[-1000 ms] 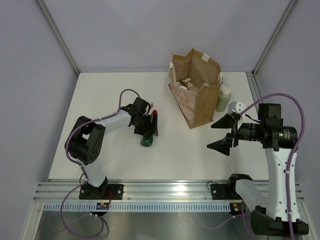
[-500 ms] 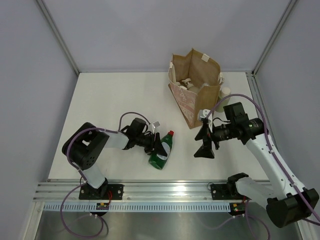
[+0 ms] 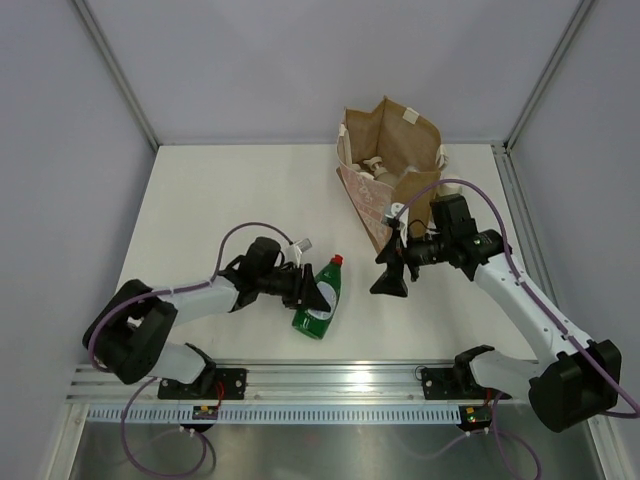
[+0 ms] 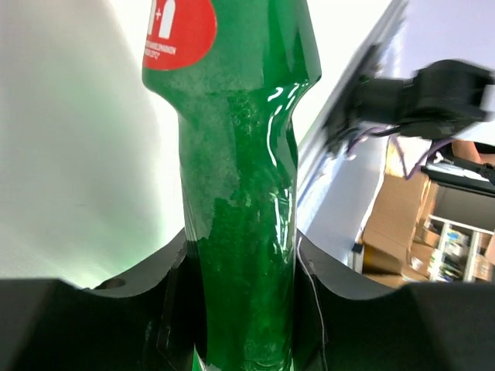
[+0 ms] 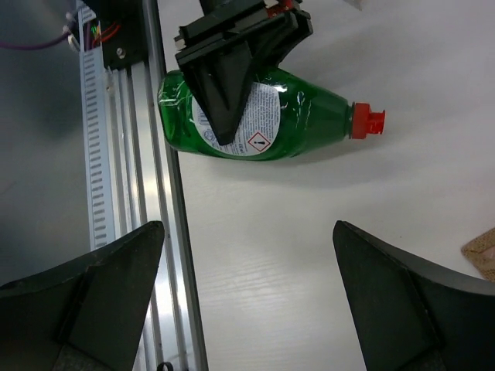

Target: Place the personal care products into the canvas bag

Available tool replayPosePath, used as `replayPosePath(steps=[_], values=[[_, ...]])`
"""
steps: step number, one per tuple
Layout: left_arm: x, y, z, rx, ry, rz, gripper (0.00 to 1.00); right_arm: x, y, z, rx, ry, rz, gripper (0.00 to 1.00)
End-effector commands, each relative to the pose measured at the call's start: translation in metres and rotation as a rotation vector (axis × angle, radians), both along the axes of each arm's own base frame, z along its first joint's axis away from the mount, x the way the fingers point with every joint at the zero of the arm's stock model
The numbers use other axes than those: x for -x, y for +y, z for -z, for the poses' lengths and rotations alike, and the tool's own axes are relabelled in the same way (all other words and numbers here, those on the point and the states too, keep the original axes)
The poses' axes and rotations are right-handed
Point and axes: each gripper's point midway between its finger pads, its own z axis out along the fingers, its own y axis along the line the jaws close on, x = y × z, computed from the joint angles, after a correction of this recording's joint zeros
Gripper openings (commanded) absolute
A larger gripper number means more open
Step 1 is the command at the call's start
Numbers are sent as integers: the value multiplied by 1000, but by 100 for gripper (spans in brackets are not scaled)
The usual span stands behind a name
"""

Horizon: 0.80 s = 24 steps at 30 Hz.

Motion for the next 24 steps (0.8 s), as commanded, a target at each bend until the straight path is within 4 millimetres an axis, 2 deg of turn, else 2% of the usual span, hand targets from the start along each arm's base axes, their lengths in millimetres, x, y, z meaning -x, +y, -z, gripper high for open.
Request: replayPosePath(steps=[1, 2, 4, 5, 6, 9, 10, 14, 15, 18, 19, 24], values=[[-18, -16, -79, 200, -225, -12, 3, -20, 24, -46, -188, 20, 111, 99], [-19, -16, -88, 216, -245, -20, 3, -21, 25, -46, -211, 43, 142, 99], [-19, -15, -110, 264, -291, -39, 0, -21, 29, -58, -274, 110, 205, 100], [-18, -15, -116, 278, -300, -46, 0, -26, 31, -67, -314, 88, 234, 99], [-19, -15, -129, 308, -334, -57, 0, -34, 30, -69, -323, 114, 294, 100], [-19, -17, -150, 370, -365, -80, 0, -45, 34, -76, -361, 221, 384, 99], [-18, -17, -159, 390, -374, -89, 0, -45, 36, -79, -380, 277, 405, 99], [-20, -21, -192, 458, -422, -109, 0, -49, 46, -91, -441, 333, 388, 99], [-21, -23, -208, 485, -446, -114, 0, -50, 47, -91, -440, 334, 387, 99], [-23, -28, -227, 513, -476, -117, 0, -51, 51, -93, -439, 337, 372, 100], [-25, -29, -240, 532, -495, -116, 0, -52, 52, -93, -442, 345, 374, 99], [-28, -37, -266, 575, -518, -108, 0, -50, 54, -89, -441, 365, 370, 100]])
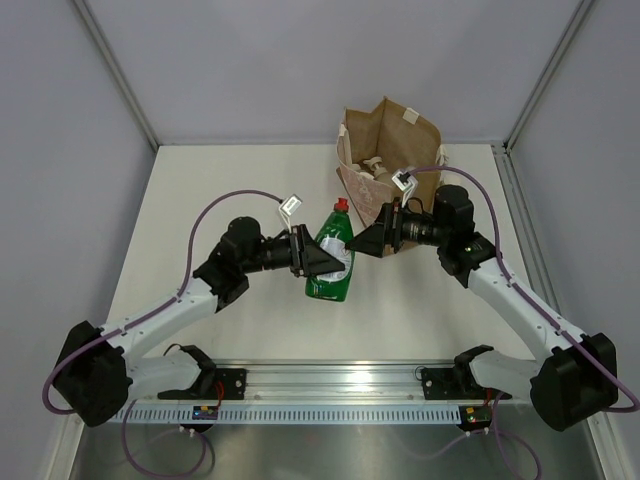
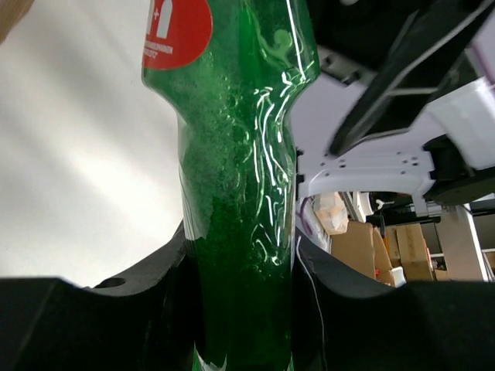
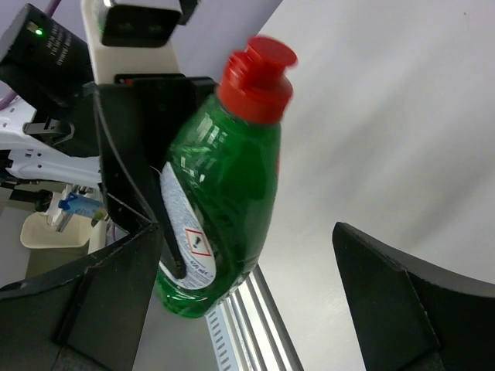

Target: Place the personal care products into the canvas bag

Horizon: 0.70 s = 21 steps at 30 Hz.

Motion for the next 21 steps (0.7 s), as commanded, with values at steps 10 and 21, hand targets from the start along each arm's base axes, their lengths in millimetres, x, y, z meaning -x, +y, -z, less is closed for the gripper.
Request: replayPosePath(steps=[10, 21], values=[[-3, -37, -110, 281, -204, 59, 0, 0, 16, -78, -181, -103, -65, 98], [-13, -42, -133, 315, -260, 30, 0, 10, 20, -89, -240, -43, -135, 85]])
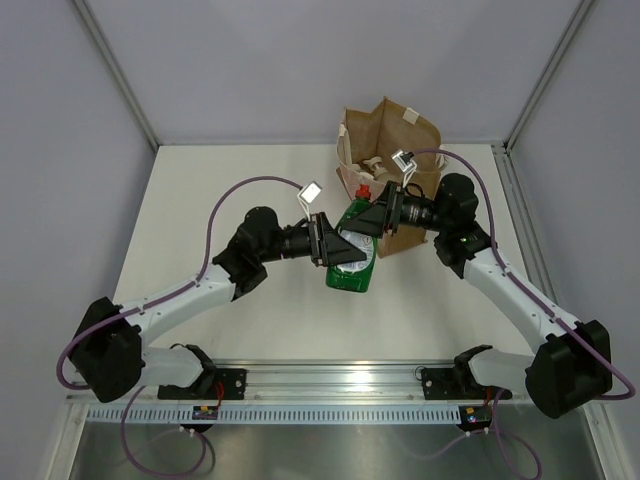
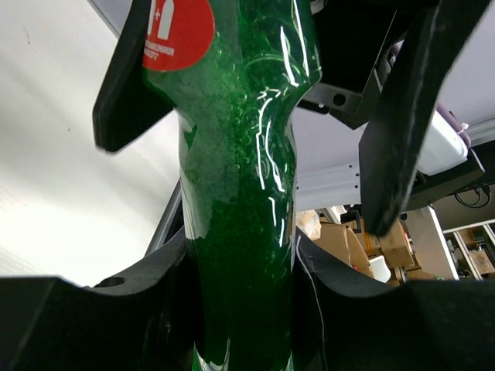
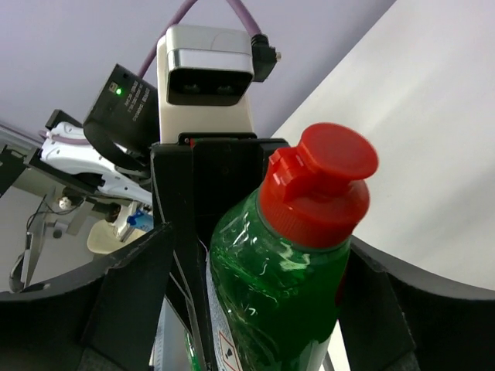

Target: Place the personal care products into the canvas bag

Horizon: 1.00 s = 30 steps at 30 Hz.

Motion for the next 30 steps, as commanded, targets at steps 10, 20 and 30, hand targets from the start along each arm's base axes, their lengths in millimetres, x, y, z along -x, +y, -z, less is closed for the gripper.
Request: replayPosePath(steps=[10, 20, 30], values=[[-15, -5, -103, 229, -234, -57, 3, 26, 1, -56, -84, -136, -108, 46], [-10, 2, -85, 172, -225, -69, 66, 33, -5, -91, -91, -259, -149, 0], [-36, 15, -56, -113, -277, -178, 99, -10, -22, -127, -57, -360, -25, 0]])
